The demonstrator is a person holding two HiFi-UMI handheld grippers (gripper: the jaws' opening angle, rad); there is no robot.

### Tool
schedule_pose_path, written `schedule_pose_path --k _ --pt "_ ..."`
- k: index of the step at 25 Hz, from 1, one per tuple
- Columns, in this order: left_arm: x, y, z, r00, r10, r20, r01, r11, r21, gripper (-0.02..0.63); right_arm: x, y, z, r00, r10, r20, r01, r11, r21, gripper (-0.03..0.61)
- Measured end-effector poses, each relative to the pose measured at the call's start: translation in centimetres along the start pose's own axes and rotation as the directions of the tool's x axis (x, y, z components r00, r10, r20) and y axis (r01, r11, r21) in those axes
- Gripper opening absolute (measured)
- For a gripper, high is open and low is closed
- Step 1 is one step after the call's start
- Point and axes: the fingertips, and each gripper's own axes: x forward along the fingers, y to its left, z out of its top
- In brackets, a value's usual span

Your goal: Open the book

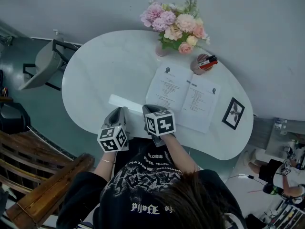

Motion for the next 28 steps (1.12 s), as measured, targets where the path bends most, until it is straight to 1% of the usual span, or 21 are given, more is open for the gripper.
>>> schedule_pose_path --k 8,14,17,20,21,22,23,28 --pt "0.6 -0.2 0.2 1.000 -0.001 -0.012 0.001 1.000 0.006 0.025 0.7 -0.4 -0.4 0.999 -0.011 -0.034 0.011 1.000 -0.009 0.029" --pt "0.8 -0.5 0.2 1.000 0.000 -0.018 0.000 1.000 0.013 0.023 0.9 -1.0 -0.5 0.998 -0.035 -0.050 0.036 0.999 0.019 0.029" --pt "0.8 -0.9 0.1 1.000 0.000 -0.016 0.000 1.000 0.013 0.023 0.9 -1.1 -0.4 0.999 -0.028 -0.021 0.028 0.999 0.016 0.031" --pt "0.9 -1.0 -0.1 1.000 0.006 -0.022 -0.006 1.000 0.010 0.024 0.8 -0.9 0.1 1.000 0.010 0.025 -0.011 1.000 0.029 0.032" --pt "1.0 -1.0 -0.2 1.000 0.009 -0.025 -0.009 1.000 0.009 0.023 0.7 -0.8 0.2 0.999 0.021 0.036 -0.022 0.999 0.035 0.050" --pt "0.9 -1.0 -0.2 1.000 0.011 -0.025 -0.011 1.000 0.008 0.023 0.6 -0.6 0.3 0.999 0.030 0.044 -0.031 0.999 0.036 0.095" --pt "0.9 -1.1 -0.2 1.000 0.013 -0.023 -0.012 1.000 0.008 0.024 0.4 -0.5 0.4 0.998 0.037 0.049 -0.039 0.999 0.031 0.104" --pt "0.7 -2.4 -0.3 1.000 0.000 -0.008 0.000 1.000 0.014 0.023 -1.6 0.2 1.0 0.993 0.070 0.093 -0.070 0.998 -0.003 0.113"
